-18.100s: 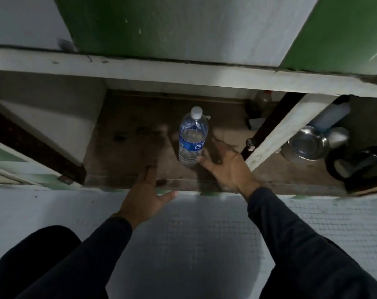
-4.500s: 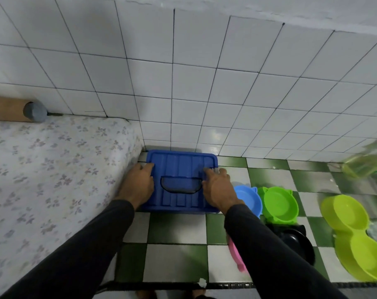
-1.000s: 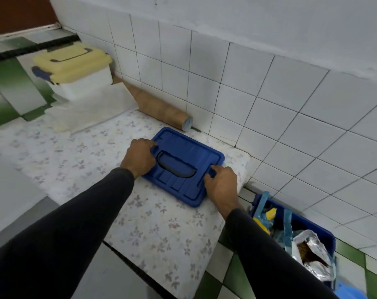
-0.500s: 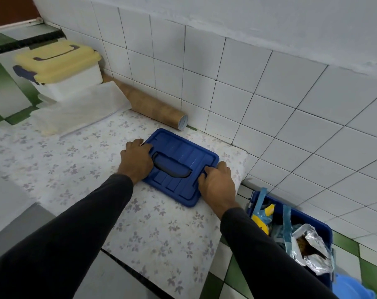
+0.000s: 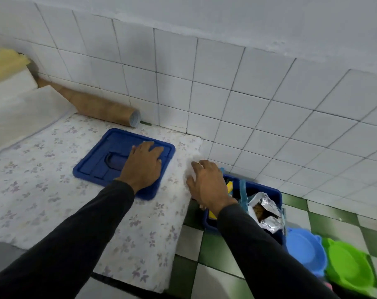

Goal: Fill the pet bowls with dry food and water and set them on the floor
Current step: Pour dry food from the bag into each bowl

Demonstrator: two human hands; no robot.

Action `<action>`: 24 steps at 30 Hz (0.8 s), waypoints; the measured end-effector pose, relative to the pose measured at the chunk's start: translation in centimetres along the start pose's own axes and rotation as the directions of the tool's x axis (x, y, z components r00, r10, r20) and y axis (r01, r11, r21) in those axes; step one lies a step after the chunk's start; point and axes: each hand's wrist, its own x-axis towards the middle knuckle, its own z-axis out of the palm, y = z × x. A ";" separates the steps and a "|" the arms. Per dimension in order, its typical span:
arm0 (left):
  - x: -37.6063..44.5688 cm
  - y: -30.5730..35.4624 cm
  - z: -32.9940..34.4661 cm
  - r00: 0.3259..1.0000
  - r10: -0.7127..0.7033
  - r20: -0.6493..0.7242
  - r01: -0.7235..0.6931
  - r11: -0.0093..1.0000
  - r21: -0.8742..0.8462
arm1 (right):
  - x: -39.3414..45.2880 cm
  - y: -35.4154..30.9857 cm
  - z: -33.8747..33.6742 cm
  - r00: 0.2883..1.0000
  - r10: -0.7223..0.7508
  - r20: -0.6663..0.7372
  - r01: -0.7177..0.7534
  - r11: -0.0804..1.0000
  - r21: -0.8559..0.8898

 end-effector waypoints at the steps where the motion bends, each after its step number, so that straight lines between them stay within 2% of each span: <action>1: 0.3 1.2 0.6 0.999 0.051 0.001 -0.051 0.999 -0.008 | -0.6 1.2 -0.3 1.000 0.031 0.003 -0.031 1.000 -0.002; 4: 1.0 4.8 2.3 0.987 0.161 -0.006 -0.161 0.986 -0.029 | -2.8 4.4 -1.0 0.992 0.128 -0.006 -0.128 0.992 0.006; 13: 1.5 17.4 8.5 0.905 0.384 0.181 -0.382 0.923 -0.052 | -10.6 14.3 -1.7 0.917 0.399 -0.023 -0.399 0.917 0.004; 16: 1.0 20.4 10.2 0.881 0.428 0.203 -0.426 0.903 -0.058 | -12.4 15.9 -1.8 0.898 0.440 -0.023 -0.440 0.898 0.010; 19: 0.7 22.6 11.9 0.852 0.455 0.258 -0.430 0.890 -0.152 | -13.9 17.0 -1.7 0.885 0.466 0.005 -0.467 0.885 0.003; 22: 0.8 24.1 13.2 0.831 0.469 0.300 -0.441 0.883 -0.160 | -15.2 17.7 -1.4 0.891 0.451 0.055 -0.450 0.892 -0.032; 24: 1.1 24.8 13.8 0.843 0.447 0.299 -0.426 0.894 -0.136 | -15.7 17.9 -1.2 0.905 0.415 0.098 -0.411 0.910 -0.054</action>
